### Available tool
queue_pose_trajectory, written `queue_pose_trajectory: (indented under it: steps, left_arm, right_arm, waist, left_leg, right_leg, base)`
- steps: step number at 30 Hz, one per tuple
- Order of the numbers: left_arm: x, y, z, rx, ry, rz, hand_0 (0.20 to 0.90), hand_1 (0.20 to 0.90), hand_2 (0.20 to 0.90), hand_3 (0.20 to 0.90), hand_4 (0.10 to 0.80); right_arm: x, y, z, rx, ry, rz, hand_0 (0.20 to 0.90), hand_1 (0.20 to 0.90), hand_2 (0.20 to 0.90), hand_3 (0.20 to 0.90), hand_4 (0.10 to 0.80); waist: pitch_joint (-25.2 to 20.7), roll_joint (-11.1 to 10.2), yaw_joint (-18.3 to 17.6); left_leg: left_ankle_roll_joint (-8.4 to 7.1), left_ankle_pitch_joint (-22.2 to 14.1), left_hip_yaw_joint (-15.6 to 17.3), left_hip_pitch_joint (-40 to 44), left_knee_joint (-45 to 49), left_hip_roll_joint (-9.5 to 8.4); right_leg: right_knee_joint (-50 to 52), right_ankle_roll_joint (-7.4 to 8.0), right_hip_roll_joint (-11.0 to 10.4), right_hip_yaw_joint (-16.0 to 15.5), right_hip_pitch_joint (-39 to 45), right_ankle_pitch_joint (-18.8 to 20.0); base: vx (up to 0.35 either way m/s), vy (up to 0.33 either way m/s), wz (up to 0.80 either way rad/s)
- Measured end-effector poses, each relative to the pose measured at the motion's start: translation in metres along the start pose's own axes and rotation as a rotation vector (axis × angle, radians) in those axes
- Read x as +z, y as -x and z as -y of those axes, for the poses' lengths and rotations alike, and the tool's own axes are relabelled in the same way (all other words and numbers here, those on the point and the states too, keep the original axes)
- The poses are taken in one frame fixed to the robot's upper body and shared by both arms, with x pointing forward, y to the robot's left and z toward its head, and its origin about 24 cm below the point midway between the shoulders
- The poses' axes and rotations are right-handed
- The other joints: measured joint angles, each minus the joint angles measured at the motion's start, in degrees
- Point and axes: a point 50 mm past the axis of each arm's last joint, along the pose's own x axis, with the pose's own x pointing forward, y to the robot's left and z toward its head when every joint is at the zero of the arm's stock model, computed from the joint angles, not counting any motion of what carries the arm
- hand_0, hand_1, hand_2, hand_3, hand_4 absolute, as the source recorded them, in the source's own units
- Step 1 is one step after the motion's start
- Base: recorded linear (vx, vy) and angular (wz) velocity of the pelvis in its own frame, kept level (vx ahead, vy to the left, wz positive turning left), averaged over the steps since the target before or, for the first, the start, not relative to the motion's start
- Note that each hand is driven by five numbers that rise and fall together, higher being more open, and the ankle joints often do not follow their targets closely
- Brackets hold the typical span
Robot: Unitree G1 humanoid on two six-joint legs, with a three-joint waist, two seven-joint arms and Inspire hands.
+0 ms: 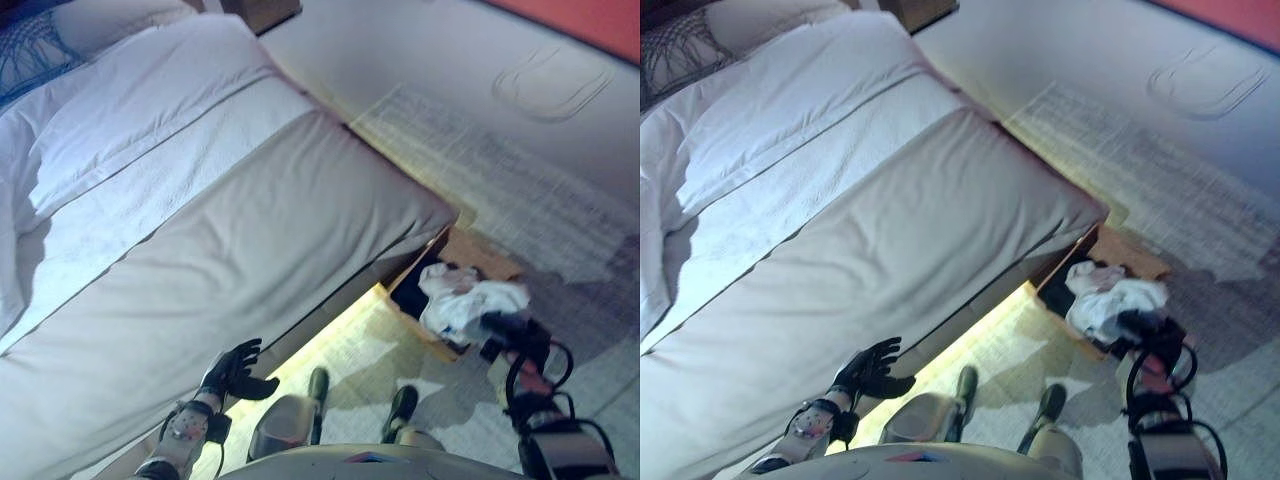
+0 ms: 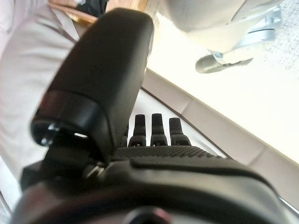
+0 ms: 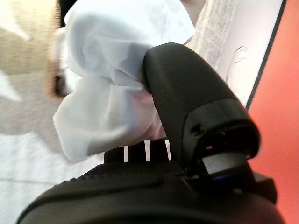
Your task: Pick up the clothes from the bed and place them into the basket
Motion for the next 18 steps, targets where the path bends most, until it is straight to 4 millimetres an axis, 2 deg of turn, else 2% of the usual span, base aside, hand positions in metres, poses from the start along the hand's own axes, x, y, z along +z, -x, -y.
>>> queue_pose_trajectory:
  steps: [3, 4, 5, 6, 10, 12, 13, 15, 18]
  left_arm:
    - [0.024, -0.007, 0.011, -0.036, -0.005, 0.124, 0.9, 0.9, 0.9, 0.9, 0.8]
    - [0.027, -0.007, 0.011, -0.033, 0.006, 0.144, 0.9, 0.9, 0.9, 0.9, 0.8]
    - [0.029, -0.008, 0.011, -0.032, 0.012, 0.151, 0.9, 0.9, 0.9, 0.9, 0.8]
    - [0.032, -0.008, 0.011, -0.025, 0.028, 0.166, 0.9, 0.9, 0.9, 0.9, 0.8]
    - [0.046, -0.008, 0.006, -0.015, 0.055, 0.24, 0.9, 0.9, 0.9, 0.9, 0.8]
    - [0.055, -0.007, 0.003, -0.013, 0.06, 0.276, 0.9, 0.9, 0.9, 0.9, 0.8]
    - [0.061, -0.007, 0.0, -0.01, 0.07, 0.303, 0.9, 0.9, 0.9, 0.9, 0.8]
    - [0.07, -0.008, -0.006, 0.003, 0.095, 0.338, 0.9, 0.9, 0.9, 0.9, 0.8]
    - [0.073, -0.007, -0.007, 0.005, 0.119, 0.357, 0.9, 0.9, 0.9, 0.9, 0.8]
  right_arm:
    - [0.092, -0.009, -0.002, -0.088, -0.075, 0.269, 0.3, 0.3, 0.3, 0.2, 0.1]
    - [0.114, -0.009, -0.002, -0.111, -0.098, 0.328, 0.3, 0.3, 0.3, 0.2, 0.1]
    - [0.123, -0.008, -0.002, -0.122, -0.107, 0.352, 0.3, 0.3, 0.3, 0.2, 0.1]
    - [0.14, -0.008, 0.001, -0.148, -0.132, 0.395, 0.3, 0.3, 0.3, 0.2, 0.1]
    - [0.199, -0.003, 0.015, -0.2, -0.256, 0.502, 0.3, 0.3, 0.3, 0.2, 0.1]
    - [0.213, -0.001, 0.019, -0.202, -0.299, 0.515, 0.3, 0.3, 0.3, 0.2, 0.1]
    - [0.221, 0.0, 0.021, -0.203, -0.33, 0.509, 0.3, 0.3, 0.3, 0.2, 0.1]
    - [0.231, 0.002, 0.018, -0.185, -0.367, 0.475, 0.3, 0.3, 0.3, 0.2, 0.1]
    - [0.233, 0.002, 0.012, -0.152, -0.346, 0.461, 0.3, 0.3, 0.3, 0.2, 0.1]
  waist:
    - [4.4, 3.73, 0.89]
    - [5.73, 4.1, 0.91]
    - [6.41, 3.99, 0.83]
    - [8.0, 4.25, 0.8]
    - [12.98, 2.97, 0.46]
    - [13.57, 2.8, 0.41]
    - [13.84, 2.41, 0.59]
    - [14.03, 2.13, 0.59]
    - [14.06, 2.08, 0.58]
  left_leg:
    - [-0.41, 0.43, 0.63, -5.6, 0.88, -0.39]
    - [-0.37, 0.5, 0.84, -6.78, 1.13, -0.92]
    - [-0.34, 0.5, 0.92, -7.52, 1.65, -1.11]
    - [-0.32, 0.37, 1.56, -7.94, 1.67, -1.01]
    - [0.48, 0.66, 3.82, -12.96, 3.91, -2.17]
    - [1.02, 0.52, 4.78, -15.55, 4.94, -2.07]
    - [1.77, 0.04, 5.6, -17.5, 6.31, -2.22]
    - [3.02, -2.03, 6.47, -21.55, 11.12, -2.73]
    - [3.85, -4.19, 7.89, -23.65, 15.44, -2.81]
  right_leg:
    - [5.56, 0.58, -0.96, 1.16, -8.14, -0.6]
    - [7.36, 0.67, -1.39, 1.78, -10.28, -1.21]
    - [8.22, 0.74, -1.7, 1.94, -11.19, -1.36]
    - [9.83, 1.18, -2.46, 2.21, -12.81, -3.1]
    - [14.0, 1.44, -5.01, 3.19, -19.65, -3.73]
    - [14.74, 1.42, -5.32, 3.18, -22.17, -3.71]
    - [16.82, 1.4, -6.27, 3.1, -24.49, -3.72]
    - [20.49, 0.9, -7.05, 4.75, -28.88, -3.44]
    - [24.06, 0.15, -7.79, 6.44, -31.51, -3.9]
  base:
    - [-0.205, 0.079, -0.08]
    - [-0.052, 0.015, -0.15]
    - [-0.024, -0.025, -0.12]
    - [-0.013, -0.041, -0.07]
    - [-0.143, -0.02, -0.18]
    - [-0.113, -0.015, -0.16]
    - [-0.1, 0.058, -0.17]
    - [-0.057, 0.155, -0.22]
    - [-0.004, 0.093, -0.21]
